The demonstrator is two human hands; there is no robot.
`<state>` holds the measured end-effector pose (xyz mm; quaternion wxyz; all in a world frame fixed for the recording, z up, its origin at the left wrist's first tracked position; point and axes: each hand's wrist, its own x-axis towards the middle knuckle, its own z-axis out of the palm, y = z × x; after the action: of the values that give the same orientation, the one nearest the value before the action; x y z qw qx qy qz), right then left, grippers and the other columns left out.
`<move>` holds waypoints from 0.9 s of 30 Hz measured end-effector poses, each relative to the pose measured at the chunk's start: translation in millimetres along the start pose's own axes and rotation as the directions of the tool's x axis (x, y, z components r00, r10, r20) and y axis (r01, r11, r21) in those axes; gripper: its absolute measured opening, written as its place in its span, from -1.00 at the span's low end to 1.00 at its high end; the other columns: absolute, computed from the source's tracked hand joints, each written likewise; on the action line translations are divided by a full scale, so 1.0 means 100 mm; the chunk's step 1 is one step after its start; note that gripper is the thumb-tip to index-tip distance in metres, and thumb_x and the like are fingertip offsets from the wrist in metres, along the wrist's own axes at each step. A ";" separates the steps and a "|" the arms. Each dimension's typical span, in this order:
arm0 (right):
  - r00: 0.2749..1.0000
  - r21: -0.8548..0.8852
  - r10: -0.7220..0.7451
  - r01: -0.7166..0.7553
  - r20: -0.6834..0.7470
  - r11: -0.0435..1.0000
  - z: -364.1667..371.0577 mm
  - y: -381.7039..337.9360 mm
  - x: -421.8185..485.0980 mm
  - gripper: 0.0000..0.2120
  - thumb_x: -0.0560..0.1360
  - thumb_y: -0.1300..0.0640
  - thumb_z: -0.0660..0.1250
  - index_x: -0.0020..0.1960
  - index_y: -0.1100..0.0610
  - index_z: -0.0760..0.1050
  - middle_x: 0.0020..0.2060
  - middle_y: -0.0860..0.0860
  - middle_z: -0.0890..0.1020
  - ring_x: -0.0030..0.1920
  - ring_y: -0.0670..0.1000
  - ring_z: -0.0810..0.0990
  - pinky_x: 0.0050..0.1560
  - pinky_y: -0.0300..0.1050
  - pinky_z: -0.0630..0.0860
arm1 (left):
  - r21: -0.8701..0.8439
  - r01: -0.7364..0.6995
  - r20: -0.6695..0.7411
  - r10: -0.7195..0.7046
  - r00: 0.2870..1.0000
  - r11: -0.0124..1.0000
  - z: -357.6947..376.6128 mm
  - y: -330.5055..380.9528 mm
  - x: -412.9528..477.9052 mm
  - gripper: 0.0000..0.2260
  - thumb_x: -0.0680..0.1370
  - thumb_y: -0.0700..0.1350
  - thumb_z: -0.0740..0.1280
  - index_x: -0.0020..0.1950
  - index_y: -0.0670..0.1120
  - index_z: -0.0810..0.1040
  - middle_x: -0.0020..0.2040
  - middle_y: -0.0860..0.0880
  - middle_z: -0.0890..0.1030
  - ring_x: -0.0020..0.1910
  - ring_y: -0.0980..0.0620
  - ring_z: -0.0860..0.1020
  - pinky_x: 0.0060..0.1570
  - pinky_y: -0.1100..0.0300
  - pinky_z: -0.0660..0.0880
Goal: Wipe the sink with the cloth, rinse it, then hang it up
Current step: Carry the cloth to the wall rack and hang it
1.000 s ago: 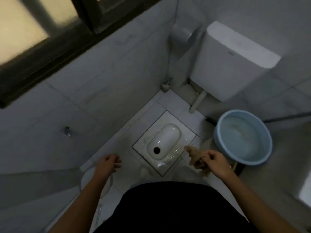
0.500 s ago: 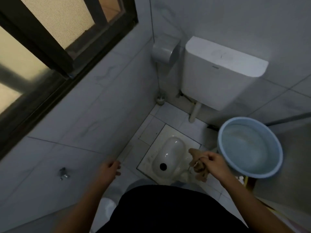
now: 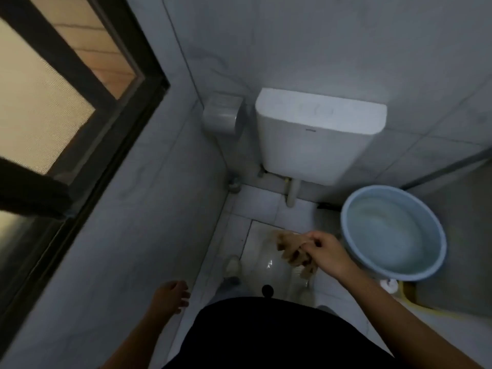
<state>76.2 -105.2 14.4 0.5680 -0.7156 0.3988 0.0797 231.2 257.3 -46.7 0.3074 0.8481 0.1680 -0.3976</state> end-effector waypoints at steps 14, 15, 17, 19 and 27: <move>0.910 0.228 0.215 -0.138 -0.356 0.964 0.26 -0.24 -0.29 -0.88 0.54 0.23 0.31 -0.10 0.09 0.61 -0.19 0.06 0.69 -0.11 0.04 0.65 -0.15 -0.16 0.52 | 0.166 -0.630 0.470 0.501 0.727 0.759 0.17 2.35 0.35 -0.82 0.64 -0.14 0.26 -0.09 -0.09 0.62 -0.13 -0.06 0.69 -0.29 0.03 0.60 -0.28 0.22 0.48; 0.914 0.219 0.174 -0.098 -0.365 0.971 0.20 -0.37 -0.28 -0.88 0.54 0.22 0.31 -0.08 0.11 0.62 -0.17 0.07 0.70 -0.11 0.02 0.65 -0.14 -0.18 0.53 | 0.143 -0.661 0.471 0.537 0.700 0.737 0.17 2.49 0.26 -0.82 0.64 -0.15 0.26 -0.10 -0.08 0.62 -0.14 -0.05 0.69 -0.30 0.04 0.59 -0.30 0.23 0.45; 0.918 0.191 0.060 0.017 -0.392 0.981 0.02 -0.68 -0.27 -0.87 0.56 0.23 0.30 -0.04 0.16 0.63 -0.13 0.11 0.71 -0.12 -0.02 0.65 -0.10 -0.20 0.53 | 0.075 -0.720 0.466 0.614 0.637 0.689 0.18 2.77 0.06 -0.80 0.64 -0.16 0.26 -0.12 -0.04 0.62 -0.17 -0.01 0.69 -0.31 0.05 0.59 -0.31 0.21 0.43; 0.911 0.135 -0.071 0.137 -0.406 0.981 -0.21 -1.06 -0.28 -0.87 0.56 0.22 0.31 -0.04 0.17 0.64 -0.13 0.10 0.72 -0.13 -0.05 0.64 -0.09 -0.27 0.53 | -0.010 -0.771 0.454 0.690 0.564 0.637 0.15 3.09 -0.19 -0.80 0.64 -0.14 0.29 -0.14 0.00 0.63 -0.20 0.02 0.71 -0.32 0.05 0.62 -0.29 0.19 0.45; 0.797 -0.145 -0.497 0.478 -0.344 0.866 -1.26 -2.76 -0.66 -0.86 0.56 0.23 0.32 0.02 0.18 0.65 -0.07 0.08 0.72 -0.04 0.00 0.69 0.04 -0.19 0.58 | -0.124 -0.960 0.466 0.869 0.166 0.250 -0.11 4.29 -1.52 -0.77 0.56 0.05 0.44 0.20 0.10 0.60 0.15 0.11 0.65 0.10 0.17 0.64 0.06 0.32 0.56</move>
<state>171.8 -174.0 302.0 0.4655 -0.8099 0.2986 -0.1954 370.1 -65.4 243.3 0.4265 0.6835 -0.4949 -0.3255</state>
